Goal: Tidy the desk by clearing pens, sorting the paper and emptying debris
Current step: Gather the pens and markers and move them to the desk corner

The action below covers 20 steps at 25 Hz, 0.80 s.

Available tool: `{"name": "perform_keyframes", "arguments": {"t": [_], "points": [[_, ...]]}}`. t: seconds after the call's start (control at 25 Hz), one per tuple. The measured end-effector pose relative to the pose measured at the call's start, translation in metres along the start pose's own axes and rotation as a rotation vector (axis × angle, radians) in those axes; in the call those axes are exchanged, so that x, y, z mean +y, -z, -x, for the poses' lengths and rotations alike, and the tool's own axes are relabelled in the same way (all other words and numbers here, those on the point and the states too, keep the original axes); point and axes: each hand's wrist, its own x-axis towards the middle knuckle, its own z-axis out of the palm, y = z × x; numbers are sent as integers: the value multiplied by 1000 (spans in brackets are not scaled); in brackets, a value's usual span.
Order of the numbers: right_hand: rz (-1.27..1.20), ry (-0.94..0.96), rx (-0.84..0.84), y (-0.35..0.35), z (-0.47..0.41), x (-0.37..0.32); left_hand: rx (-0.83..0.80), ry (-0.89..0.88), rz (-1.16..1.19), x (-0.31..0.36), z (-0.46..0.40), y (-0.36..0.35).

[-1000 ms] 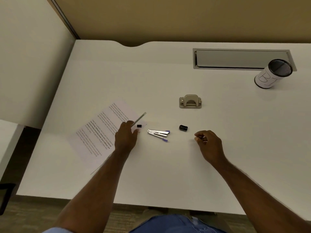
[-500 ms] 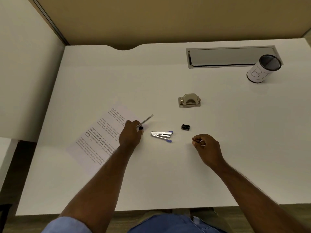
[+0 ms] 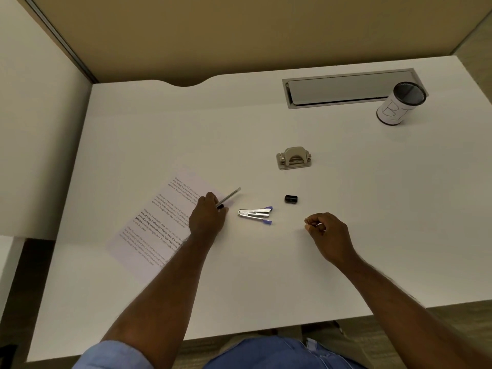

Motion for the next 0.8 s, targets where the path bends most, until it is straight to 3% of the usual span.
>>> {"name": "perform_keyframes", "arguments": {"t": [0.24, 0.32, 0.44, 0.52, 0.68, 0.8], "points": [[8, 16, -3, 0, 6, -2, 36, 7, -12, 14, 1, 1], [-39, -57, -6, 0, 6, -4, 60, 5, 70, 20, 7, 7], [-469, -368, -86, -3, 5, -13, 36, -101, 270, 41, 27, 17], [-769, -519, -178, -3, 4, -25, -65, -250, 402, 62, 49, 18], [-1081, -637, -354, 1, 3, -41, -299, -511, 458, 103, 87, 3], [-1293, -674, -333, 7, -1, -36, -335, -552, 447, 126, 101, -7]]}}
